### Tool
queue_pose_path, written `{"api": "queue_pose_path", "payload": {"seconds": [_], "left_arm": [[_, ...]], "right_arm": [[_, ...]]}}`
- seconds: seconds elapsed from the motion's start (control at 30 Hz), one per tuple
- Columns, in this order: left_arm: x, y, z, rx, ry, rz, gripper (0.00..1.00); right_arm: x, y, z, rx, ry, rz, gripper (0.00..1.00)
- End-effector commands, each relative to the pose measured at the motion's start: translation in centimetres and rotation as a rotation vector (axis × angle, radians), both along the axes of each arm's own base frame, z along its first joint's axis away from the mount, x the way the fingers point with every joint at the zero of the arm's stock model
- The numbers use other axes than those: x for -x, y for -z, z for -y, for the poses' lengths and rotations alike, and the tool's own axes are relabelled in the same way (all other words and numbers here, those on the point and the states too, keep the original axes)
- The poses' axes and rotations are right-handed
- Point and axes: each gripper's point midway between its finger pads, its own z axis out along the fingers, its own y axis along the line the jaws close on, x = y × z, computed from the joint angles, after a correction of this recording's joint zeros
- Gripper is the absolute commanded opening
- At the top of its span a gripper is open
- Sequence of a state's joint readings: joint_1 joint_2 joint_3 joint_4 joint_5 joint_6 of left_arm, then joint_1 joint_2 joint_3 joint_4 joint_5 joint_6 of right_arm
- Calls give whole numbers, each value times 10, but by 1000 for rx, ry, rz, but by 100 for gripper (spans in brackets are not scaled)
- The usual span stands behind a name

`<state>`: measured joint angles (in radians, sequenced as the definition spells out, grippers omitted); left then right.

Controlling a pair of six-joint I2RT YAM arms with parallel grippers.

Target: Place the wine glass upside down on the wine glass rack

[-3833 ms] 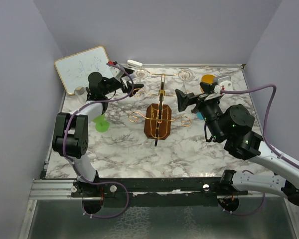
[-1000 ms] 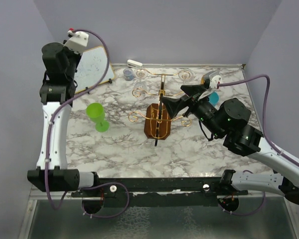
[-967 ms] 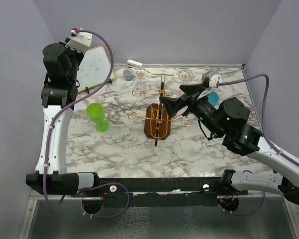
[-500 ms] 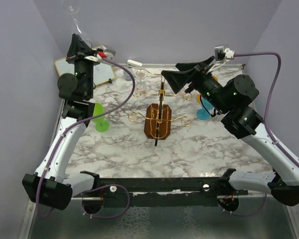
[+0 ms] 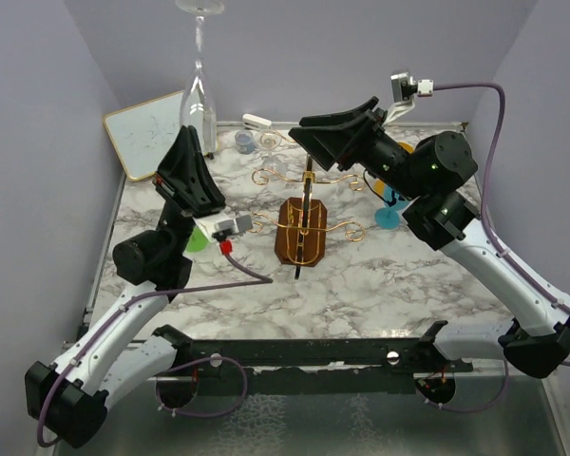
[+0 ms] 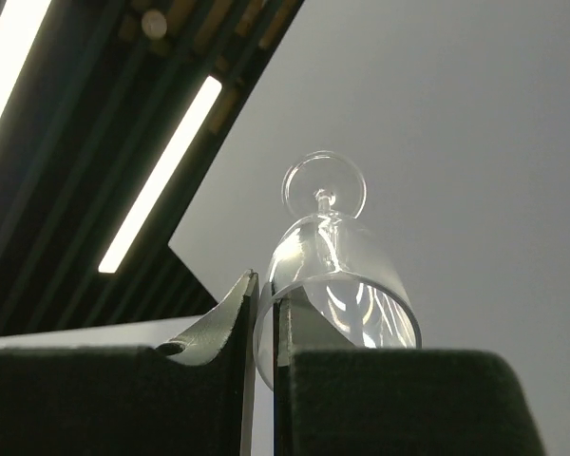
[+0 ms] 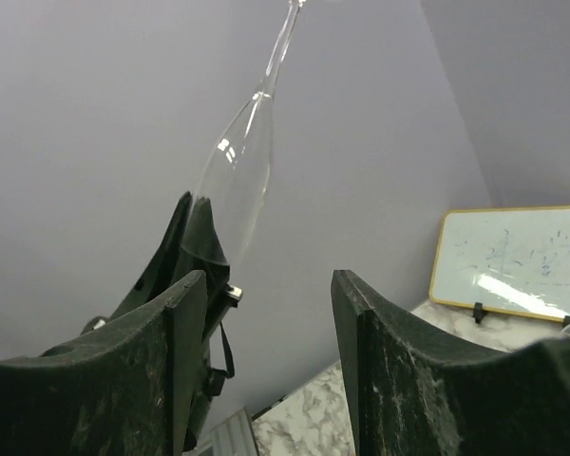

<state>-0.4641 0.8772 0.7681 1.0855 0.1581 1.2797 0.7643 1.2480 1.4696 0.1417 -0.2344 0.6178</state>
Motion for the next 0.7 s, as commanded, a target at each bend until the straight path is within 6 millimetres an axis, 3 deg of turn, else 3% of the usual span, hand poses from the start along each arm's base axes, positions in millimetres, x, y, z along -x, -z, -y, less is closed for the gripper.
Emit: {"api": "queue_pose_path", "payload": {"seconds": [0.0,0.23,0.67], "left_arm": [[49,1,38,-159,36,225,0],[70,28,96,-274,91,300,0],[78,39,133,-322,115,346,0]], "right_arm": [[20,-24,3,-106,-90,64,56],[16,-31,3,-140,-74,77,58],[-4,-24,21,-210,59,30,57]]}}
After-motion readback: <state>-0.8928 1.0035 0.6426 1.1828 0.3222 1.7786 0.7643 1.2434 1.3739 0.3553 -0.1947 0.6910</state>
